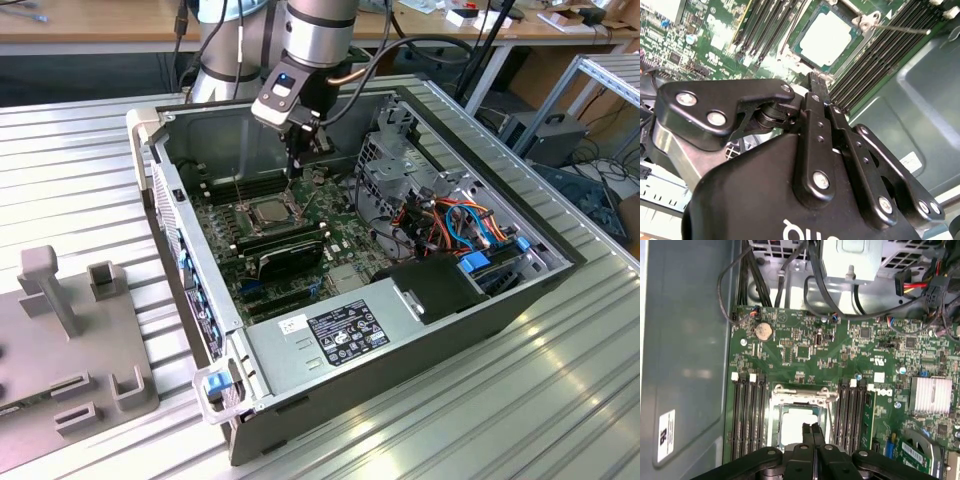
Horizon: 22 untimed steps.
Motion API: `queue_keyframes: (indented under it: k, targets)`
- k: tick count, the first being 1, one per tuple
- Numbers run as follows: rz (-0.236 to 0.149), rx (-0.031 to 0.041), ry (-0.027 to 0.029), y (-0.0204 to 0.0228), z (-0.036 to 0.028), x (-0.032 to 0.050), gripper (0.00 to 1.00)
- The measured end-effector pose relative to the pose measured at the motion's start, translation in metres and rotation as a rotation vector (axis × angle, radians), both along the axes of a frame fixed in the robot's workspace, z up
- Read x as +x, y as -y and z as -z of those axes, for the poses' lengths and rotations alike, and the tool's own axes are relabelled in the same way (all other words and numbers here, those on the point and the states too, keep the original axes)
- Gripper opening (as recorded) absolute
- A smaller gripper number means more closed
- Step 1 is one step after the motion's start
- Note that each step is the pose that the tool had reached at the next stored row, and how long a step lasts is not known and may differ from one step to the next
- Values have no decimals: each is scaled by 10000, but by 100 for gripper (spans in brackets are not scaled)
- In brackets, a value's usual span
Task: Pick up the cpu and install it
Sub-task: 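Close the cpu cover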
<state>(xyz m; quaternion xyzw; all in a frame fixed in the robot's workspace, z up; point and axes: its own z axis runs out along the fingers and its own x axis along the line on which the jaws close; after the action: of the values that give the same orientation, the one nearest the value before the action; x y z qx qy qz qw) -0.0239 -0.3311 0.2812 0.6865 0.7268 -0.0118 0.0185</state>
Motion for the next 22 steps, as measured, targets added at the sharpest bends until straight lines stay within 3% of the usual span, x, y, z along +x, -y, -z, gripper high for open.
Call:
queue_keyframes:
  k: [18, 22]
  targets:
    - [1, 1, 0, 0, 3, 474, 11]
    - [1, -1, -1, 0, 76, 502, 11]
